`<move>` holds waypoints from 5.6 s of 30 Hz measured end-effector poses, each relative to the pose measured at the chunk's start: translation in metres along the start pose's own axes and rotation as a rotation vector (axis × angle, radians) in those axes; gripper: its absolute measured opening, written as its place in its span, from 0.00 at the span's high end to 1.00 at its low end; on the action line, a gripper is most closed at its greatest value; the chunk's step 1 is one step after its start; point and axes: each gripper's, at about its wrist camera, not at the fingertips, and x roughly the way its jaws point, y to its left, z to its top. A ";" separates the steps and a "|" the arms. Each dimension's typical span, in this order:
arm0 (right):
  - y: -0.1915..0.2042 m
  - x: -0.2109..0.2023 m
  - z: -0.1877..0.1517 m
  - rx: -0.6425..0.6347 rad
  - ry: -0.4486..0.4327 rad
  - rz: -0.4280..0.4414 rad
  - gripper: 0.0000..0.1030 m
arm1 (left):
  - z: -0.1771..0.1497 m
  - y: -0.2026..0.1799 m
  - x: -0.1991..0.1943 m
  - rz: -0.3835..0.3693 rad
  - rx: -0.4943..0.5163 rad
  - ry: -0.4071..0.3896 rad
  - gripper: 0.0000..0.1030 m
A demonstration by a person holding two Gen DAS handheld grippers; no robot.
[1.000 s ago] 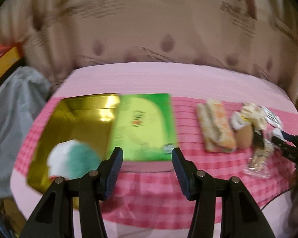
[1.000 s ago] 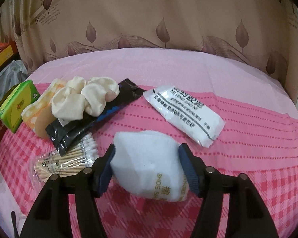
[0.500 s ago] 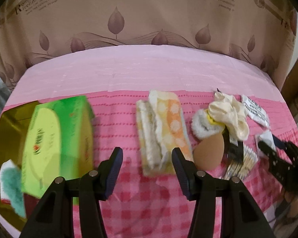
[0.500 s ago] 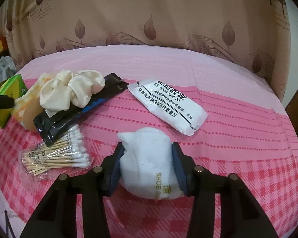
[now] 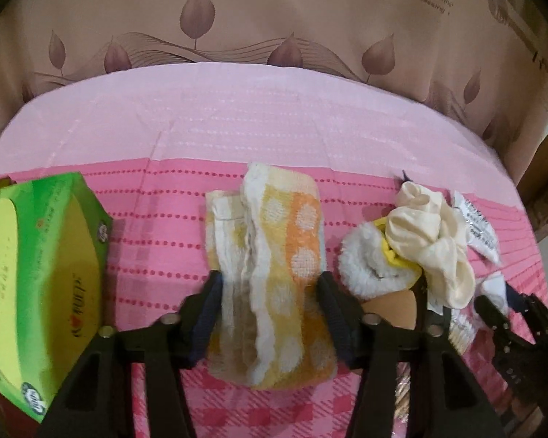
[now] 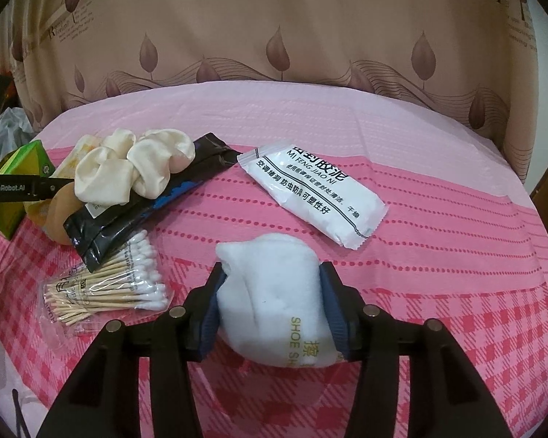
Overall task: Organize soft objects
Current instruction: 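Grasp the orange-patterned towel with the left tool while the right holds the pouch, then carry the orange-patterned towel into the gold tin and open the left tool, then carry the white shoe-wipe pouch into the gold tin and open the right tool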
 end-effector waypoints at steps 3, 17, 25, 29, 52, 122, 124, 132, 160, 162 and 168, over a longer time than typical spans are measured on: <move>0.000 0.001 0.001 0.003 0.002 0.002 0.52 | -0.002 -0.003 -0.003 -0.002 0.025 -0.002 0.71; 0.001 0.001 -0.001 0.000 0.006 -0.003 0.52 | -0.015 0.000 -0.034 0.028 0.044 -0.022 0.75; 0.001 0.002 -0.001 -0.003 0.007 -0.008 0.52 | -0.019 0.005 -0.072 0.069 0.063 -0.077 0.75; 0.001 0.002 -0.001 -0.003 0.007 -0.008 0.52 | -0.018 0.014 -0.090 0.088 0.059 -0.098 0.75; 0.001 0.002 -0.001 -0.007 0.007 -0.013 0.51 | -0.010 0.187 -0.149 0.386 -0.103 -0.116 0.75; 0.019 -0.003 0.005 -0.044 0.013 -0.119 0.64 | -0.116 0.248 -0.212 0.658 -0.403 -0.251 0.55; 0.021 -0.004 0.007 -0.041 0.015 -0.125 0.64 | -0.116 0.250 -0.212 0.655 -0.408 -0.250 0.55; 0.034 -0.020 0.017 -0.050 -0.010 -0.108 0.64 | -0.119 0.255 -0.215 0.650 -0.433 -0.242 0.55; 0.303 -0.079 0.082 -0.349 -0.096 0.417 0.64 | -0.150 0.313 -0.240 0.729 -0.784 -0.229 0.55; 0.326 -0.077 0.083 -0.383 -0.092 0.441 0.64 | -0.151 0.317 -0.239 0.725 -0.797 -0.217 0.55; 0.389 -0.065 0.086 -0.474 -0.077 0.485 0.64 | -0.152 0.320 -0.239 0.718 -0.811 -0.217 0.55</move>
